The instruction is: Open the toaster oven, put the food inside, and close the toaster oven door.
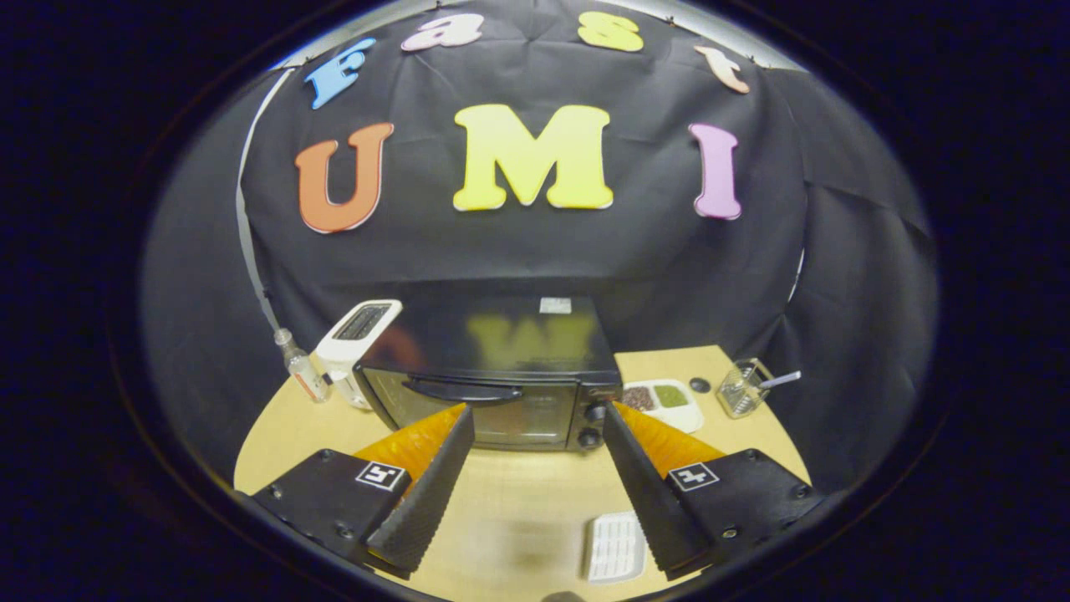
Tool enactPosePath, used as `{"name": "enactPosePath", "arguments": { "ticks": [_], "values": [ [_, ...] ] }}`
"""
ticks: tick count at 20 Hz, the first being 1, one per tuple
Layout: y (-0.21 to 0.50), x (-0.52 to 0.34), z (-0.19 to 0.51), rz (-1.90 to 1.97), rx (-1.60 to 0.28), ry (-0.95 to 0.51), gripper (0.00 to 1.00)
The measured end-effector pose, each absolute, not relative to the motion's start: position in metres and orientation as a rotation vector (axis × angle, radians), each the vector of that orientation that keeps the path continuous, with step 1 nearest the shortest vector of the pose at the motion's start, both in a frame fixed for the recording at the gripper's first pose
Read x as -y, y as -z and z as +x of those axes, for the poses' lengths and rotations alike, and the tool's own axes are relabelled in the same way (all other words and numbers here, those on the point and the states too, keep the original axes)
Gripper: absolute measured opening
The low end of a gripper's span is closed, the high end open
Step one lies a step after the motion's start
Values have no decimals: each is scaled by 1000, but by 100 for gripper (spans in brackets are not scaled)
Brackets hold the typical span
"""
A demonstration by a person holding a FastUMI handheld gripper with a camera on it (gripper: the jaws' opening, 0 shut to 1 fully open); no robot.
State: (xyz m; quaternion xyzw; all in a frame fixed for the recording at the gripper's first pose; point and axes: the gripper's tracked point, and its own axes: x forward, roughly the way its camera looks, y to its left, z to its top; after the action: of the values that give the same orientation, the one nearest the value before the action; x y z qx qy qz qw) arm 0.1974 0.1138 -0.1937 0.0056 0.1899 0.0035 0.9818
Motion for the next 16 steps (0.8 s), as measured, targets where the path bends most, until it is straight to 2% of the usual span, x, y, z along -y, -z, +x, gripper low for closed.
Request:
{"name": "enactPosePath", "arguments": {
  "ticks": [4, 8, 16],
  "values": [
    [114, -68, 153, 11, -201, 9, 99],
    [65, -17, 106, 64, -115, 6, 99],
    [48, 59, 69, 43, -53, -38, 99]
  ]
}}
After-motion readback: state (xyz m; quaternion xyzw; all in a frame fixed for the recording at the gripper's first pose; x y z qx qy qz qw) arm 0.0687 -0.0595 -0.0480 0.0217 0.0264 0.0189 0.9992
